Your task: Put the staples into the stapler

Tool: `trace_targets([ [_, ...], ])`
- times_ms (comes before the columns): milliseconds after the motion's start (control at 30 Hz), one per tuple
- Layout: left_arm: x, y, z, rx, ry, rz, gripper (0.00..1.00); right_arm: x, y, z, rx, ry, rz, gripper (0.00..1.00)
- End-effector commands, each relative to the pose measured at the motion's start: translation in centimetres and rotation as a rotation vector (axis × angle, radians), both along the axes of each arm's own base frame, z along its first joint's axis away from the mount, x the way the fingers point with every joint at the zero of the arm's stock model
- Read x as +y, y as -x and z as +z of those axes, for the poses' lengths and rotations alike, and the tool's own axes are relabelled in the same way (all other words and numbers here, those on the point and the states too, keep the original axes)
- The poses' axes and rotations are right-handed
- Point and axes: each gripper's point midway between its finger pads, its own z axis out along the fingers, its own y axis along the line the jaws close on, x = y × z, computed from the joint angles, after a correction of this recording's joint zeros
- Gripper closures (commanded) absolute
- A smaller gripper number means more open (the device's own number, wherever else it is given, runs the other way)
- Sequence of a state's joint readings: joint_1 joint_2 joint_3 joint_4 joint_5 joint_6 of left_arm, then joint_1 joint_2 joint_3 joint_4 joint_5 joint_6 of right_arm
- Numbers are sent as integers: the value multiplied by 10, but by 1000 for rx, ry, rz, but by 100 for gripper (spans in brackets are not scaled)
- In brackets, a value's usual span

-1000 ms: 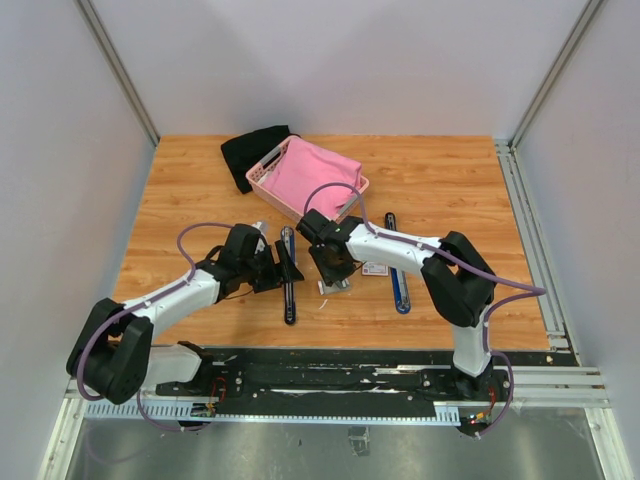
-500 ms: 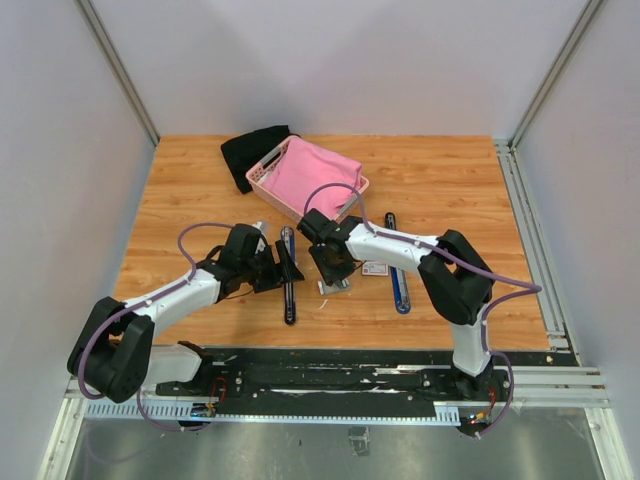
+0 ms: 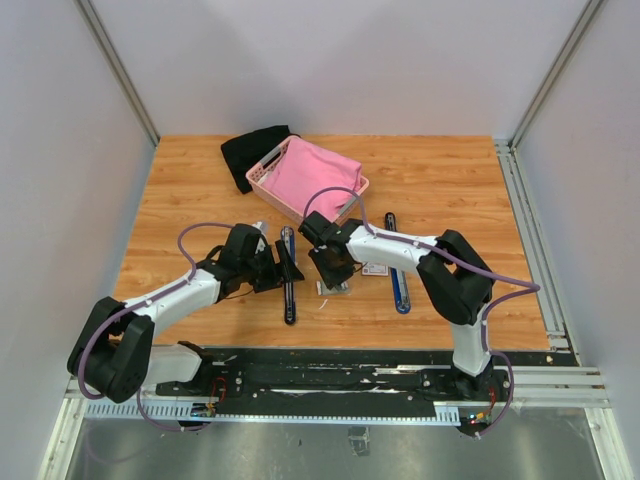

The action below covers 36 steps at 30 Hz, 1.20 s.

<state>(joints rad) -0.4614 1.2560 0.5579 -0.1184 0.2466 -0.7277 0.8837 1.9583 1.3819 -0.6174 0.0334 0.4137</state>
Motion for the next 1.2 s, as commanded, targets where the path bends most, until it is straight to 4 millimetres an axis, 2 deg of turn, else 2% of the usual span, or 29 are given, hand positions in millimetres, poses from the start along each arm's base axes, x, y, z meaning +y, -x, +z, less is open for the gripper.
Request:
trace_targets([
  [0,-1,-2,1,-17,9,5,22,5,7,2,-4,-9,37,71],
  [367,1,2,1,-14,15,11,22,19,16,7,-25,9,88,71],
  [567,1,4,-1,-9,13,12,22,19,16,11,-51,54,86,81],
  [633,1,4,-1,-9,15,12,22,15,16,3,-48,98,80,87],
  [767,2,5,0,-11,17,13,22,14,16,2,-49,110,73,93],
  [967,2,5,2,-16,19,15,22,16,16,10,-63,86,76,89],
  [1067,0,4,7,-37,35,3,22,20,16,28,-87,24,82,85],
  [1167,-6,1,17,-66,63,-10,22,14,14,42,-110,13,66,81],
])
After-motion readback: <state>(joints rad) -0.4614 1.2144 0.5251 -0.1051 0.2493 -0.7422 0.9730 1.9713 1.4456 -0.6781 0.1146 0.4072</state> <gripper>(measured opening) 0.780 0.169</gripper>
